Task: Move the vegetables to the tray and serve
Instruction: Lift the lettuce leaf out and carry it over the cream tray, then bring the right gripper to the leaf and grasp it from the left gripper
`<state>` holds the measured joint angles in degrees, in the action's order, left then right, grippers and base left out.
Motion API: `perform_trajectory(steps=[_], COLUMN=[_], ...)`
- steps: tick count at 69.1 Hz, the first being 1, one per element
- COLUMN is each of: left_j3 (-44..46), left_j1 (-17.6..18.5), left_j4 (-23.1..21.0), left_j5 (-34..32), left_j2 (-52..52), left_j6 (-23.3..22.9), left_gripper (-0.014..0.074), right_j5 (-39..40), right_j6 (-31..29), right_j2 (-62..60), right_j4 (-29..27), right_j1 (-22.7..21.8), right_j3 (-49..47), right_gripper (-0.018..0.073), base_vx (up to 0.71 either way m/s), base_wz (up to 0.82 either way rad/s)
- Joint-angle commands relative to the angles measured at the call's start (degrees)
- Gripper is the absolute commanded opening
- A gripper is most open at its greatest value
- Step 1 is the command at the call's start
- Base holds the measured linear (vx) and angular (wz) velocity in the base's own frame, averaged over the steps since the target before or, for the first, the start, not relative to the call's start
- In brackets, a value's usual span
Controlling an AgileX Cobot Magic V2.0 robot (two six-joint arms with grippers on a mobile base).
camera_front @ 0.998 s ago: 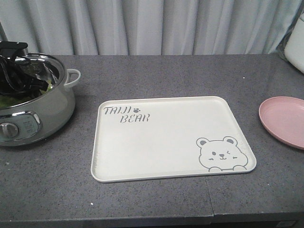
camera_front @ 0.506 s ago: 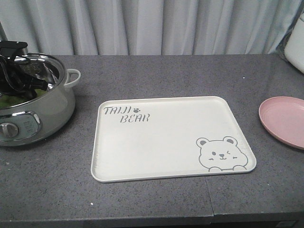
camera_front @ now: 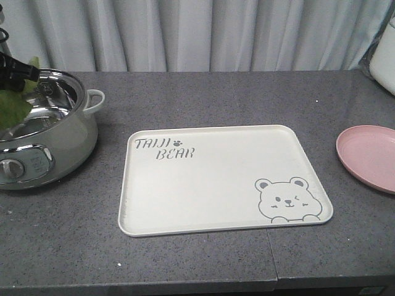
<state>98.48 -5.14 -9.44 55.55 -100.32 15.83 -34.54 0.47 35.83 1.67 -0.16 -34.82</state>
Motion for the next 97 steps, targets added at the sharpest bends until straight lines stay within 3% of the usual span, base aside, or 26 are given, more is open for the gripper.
perform_trajectory(steps=[1, 12, 26, 53, 73, 81, 97], left_j3=[1.22, -0.38, -5.73, -15.60, -21.57, -23.36, -23.82], left_j1=[0.95, 3.05, 8.46, 22.97, 32.61, 34.75, 35.27], left_j4=[-0.98, -0.98, -0.99, -1.05, -1.16, -1.16, -1.27], left_j5=[-1.88, -1.51, -3.51, -7.12, -14.31, -15.97, -16.19], left_j2=[6.44, 12.06, 18.12, 21.33, 21.27, 21.27, 21.27], left_j6=[-0.07, -0.07, -0.01, -0.08, -0.50, -0.50, -0.50], left_gripper=[-0.0007, -0.0007, -0.0007, -0.0007, -0.0007, -0.0007, -0.0007], right_j5=[3.62, 3.62, 3.62, 3.62, 3.62, 3.62, 4.23], right_j6=[-0.47, -0.47, -0.47, -0.47, -0.47, -0.47, -0.47], right_j2=[0.32, 0.32, 0.32, 0.32, 0.32, 0.32, 0.32], right_j4=[0.65, 0.65, 0.65, 0.65, 0.65, 0.65, 0.65], right_j1=[0.08, 0.08, 0.08, 0.08, 0.08, 0.08, 0.08], right_j3=[-1.92, -1.92, -1.92, -1.92, -1.92, -1.92, -1.92], right_gripper=[0.0462, 0.0462, 0.0462, 0.0462, 0.0462, 0.0462, 0.0462], base_vx=[0.00, 0.00, 0.00, 0.00, 0.00, 0.00, 0.00], base_wz=[0.00, 0.00, 0.00, 0.00, 0.00, 0.00, 0.00])
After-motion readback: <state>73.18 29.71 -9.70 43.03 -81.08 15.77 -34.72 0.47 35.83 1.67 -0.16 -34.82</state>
